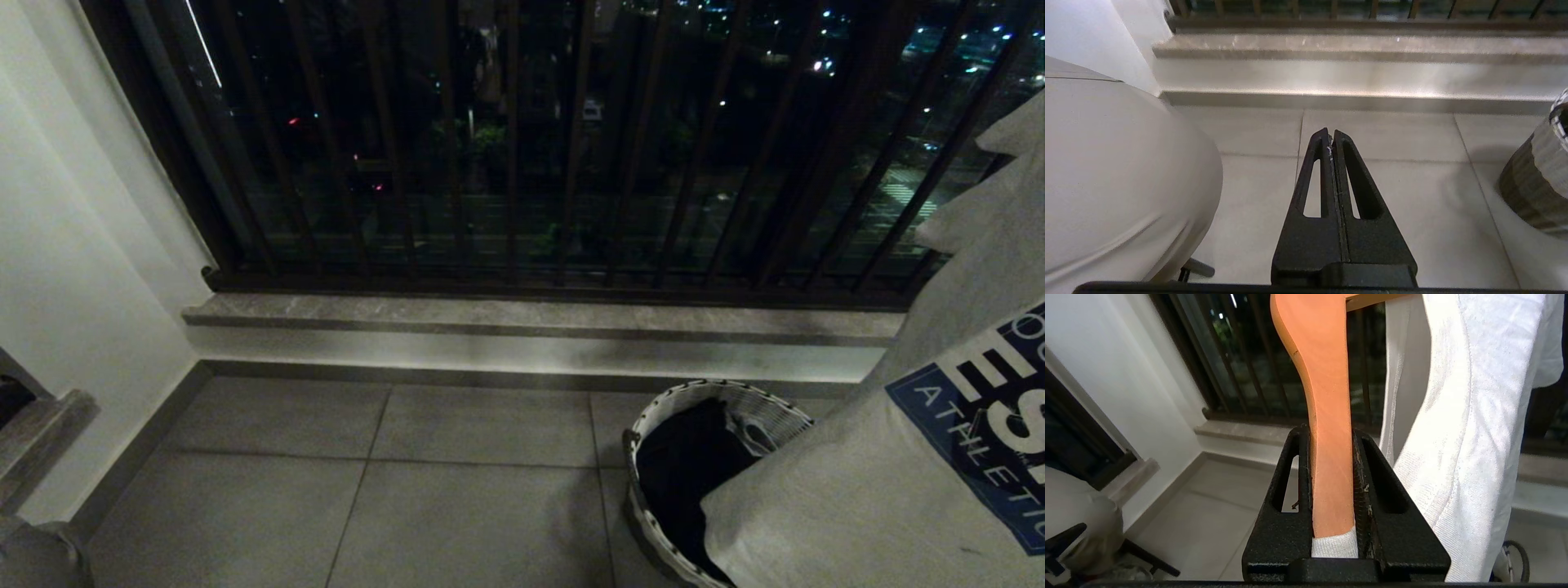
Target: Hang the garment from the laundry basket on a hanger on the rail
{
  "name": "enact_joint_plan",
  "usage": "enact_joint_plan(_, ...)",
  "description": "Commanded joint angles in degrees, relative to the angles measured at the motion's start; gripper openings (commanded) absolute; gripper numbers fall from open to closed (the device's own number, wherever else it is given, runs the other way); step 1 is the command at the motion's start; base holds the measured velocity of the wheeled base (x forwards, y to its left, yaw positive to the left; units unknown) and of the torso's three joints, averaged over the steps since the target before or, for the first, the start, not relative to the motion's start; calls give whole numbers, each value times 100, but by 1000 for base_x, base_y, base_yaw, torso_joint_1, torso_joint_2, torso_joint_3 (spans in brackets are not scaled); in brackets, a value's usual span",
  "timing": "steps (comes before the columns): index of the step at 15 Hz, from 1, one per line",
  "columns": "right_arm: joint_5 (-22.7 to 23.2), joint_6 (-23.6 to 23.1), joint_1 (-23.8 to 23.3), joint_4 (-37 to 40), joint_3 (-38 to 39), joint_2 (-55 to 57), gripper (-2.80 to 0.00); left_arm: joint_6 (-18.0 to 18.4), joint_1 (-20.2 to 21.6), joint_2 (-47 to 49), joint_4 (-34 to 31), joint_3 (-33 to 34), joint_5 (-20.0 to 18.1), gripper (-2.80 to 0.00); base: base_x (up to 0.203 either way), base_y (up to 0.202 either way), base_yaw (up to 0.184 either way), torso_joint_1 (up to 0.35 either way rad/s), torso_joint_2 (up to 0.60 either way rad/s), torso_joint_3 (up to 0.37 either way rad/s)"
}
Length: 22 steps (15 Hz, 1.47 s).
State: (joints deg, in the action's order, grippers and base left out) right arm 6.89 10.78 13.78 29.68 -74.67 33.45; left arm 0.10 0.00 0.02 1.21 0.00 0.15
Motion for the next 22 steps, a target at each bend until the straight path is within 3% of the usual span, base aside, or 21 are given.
enact_joint_plan(1,6,-6,2,-6,14,12,-280,-1,0,-2,2,44,3,-280,0,0,0,2,3,207)
enact_joint_plan(13,6,-93,2,-24,58,-14,-280,43,0,-2,2,44,3,-280,0,0,0,1,0,160)
enact_joint_plan(17,6,-93,2,-24,49,-14,-280,43,0,-2,2,44,3,-280,0,0,0,0,-31,-32)
enact_joint_plan(22,6,-84,-6,-24,31,4,-280,43,0,-2,2,44,3,-280,0,0,0,21,-356,-333)
